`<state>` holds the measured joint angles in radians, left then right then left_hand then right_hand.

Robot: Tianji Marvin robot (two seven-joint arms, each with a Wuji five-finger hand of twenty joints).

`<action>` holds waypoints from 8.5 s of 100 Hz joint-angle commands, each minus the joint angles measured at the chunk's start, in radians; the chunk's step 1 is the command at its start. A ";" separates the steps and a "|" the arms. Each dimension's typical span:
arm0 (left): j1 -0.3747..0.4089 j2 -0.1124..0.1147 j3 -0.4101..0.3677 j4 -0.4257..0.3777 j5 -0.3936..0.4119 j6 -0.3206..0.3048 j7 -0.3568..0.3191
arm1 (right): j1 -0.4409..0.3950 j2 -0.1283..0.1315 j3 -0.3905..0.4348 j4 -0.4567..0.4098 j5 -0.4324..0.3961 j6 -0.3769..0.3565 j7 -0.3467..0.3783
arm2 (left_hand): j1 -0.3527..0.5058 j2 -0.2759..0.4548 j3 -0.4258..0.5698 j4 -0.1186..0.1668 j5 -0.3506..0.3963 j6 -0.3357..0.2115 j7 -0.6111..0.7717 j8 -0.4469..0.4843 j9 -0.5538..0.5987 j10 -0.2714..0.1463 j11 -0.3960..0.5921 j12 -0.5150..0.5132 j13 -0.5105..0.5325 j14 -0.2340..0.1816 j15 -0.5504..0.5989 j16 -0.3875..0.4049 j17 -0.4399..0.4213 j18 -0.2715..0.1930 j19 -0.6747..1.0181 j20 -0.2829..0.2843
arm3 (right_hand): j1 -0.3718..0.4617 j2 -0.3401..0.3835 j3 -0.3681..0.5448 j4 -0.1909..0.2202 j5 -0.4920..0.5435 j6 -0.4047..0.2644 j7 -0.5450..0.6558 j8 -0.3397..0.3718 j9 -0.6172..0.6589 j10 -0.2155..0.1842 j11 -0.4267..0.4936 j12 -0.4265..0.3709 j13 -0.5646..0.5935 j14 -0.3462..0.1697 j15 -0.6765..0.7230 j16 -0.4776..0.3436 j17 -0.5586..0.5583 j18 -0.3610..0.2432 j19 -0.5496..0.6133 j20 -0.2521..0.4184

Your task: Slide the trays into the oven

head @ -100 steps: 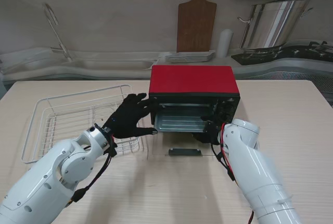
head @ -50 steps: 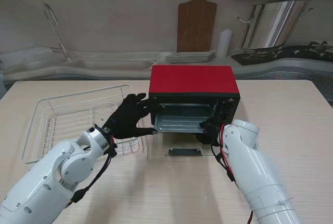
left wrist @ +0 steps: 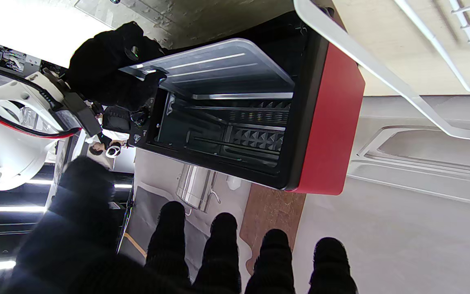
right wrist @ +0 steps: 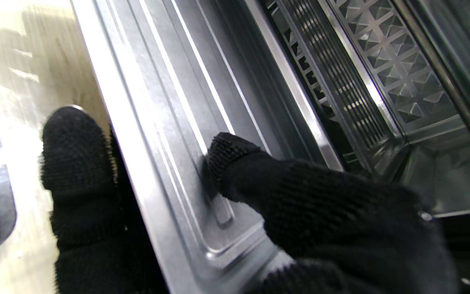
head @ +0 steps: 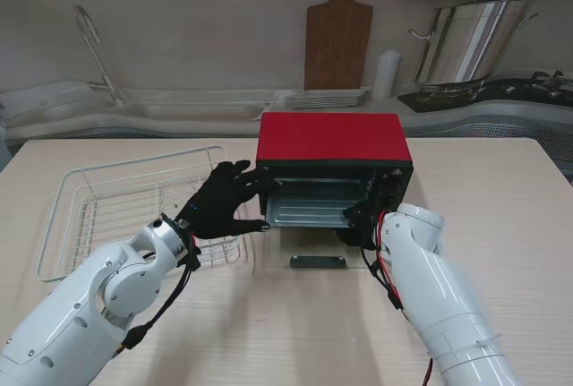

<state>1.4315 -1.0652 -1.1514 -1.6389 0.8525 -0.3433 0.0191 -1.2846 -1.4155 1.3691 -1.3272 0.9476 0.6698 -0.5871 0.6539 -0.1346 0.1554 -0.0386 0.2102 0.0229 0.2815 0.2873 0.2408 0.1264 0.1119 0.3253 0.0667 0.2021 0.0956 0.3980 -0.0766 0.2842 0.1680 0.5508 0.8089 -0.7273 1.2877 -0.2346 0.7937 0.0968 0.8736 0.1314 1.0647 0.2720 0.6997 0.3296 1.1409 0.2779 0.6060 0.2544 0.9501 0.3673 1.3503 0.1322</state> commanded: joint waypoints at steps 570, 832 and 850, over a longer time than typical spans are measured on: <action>0.067 -0.007 -0.010 -0.030 0.015 -0.032 0.025 | -0.472 0.196 0.149 -0.462 -0.339 -0.022 0.683 | -0.008 0.028 -0.018 0.035 -0.007 0.004 0.007 0.011 -0.022 -0.013 0.007 -0.009 -0.015 -0.024 -0.012 -0.016 -0.019 -0.023 -0.053 -0.004 | -0.388 0.144 -0.322 0.148 0.006 0.182 -0.423 0.195 -0.088 0.114 -0.104 -0.026 -0.072 0.142 -0.111 -0.022 -0.087 0.148 -0.003 0.018; 0.090 -0.009 -0.029 -0.028 0.052 -0.035 0.078 | -0.201 0.274 -0.427 -0.211 -1.620 -0.536 0.421 | -0.006 0.025 -0.017 0.035 -0.004 0.005 0.007 0.010 -0.020 -0.011 0.008 -0.010 -0.014 -0.024 -0.011 -0.017 -0.015 -0.021 -0.052 -0.005 | -0.503 0.219 -0.224 0.195 -0.277 0.035 -0.380 0.037 -0.545 -0.094 -0.205 -0.045 -0.671 -0.181 -0.421 -0.086 -0.841 -0.226 -0.406 0.122; 0.085 -0.009 -0.025 -0.025 0.051 -0.035 0.078 | -0.171 0.267 -0.443 -0.191 -1.599 -0.511 0.425 | -0.007 0.026 -0.018 0.035 -0.004 0.004 0.006 0.010 -0.020 -0.012 0.009 -0.010 -0.012 -0.025 -0.011 -0.017 -0.014 -0.021 -0.052 -0.005 | -0.502 0.217 -0.222 0.195 -0.269 0.036 -0.364 0.039 -0.535 -0.092 -0.191 -0.040 -0.666 -0.177 -0.399 -0.074 -0.832 -0.220 -0.389 0.129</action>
<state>1.5134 -1.0690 -1.1775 -1.6591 0.9046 -0.3793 0.1123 -1.4651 -1.1346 0.9318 -1.5238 -0.6549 0.1512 -0.1787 0.6540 -0.1346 0.1555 -0.0386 0.2104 0.0233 0.2826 0.2873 0.2408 0.1264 0.1125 0.3253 0.0667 0.2020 0.0956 0.3979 -0.0766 0.2840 0.1680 0.5508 0.3504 -0.5184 1.0729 -0.1026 0.5449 0.1328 0.4906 0.1869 0.5513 0.2014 0.4935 0.2873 0.5170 0.1304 0.1950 0.1728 0.1231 0.1869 0.9467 0.2590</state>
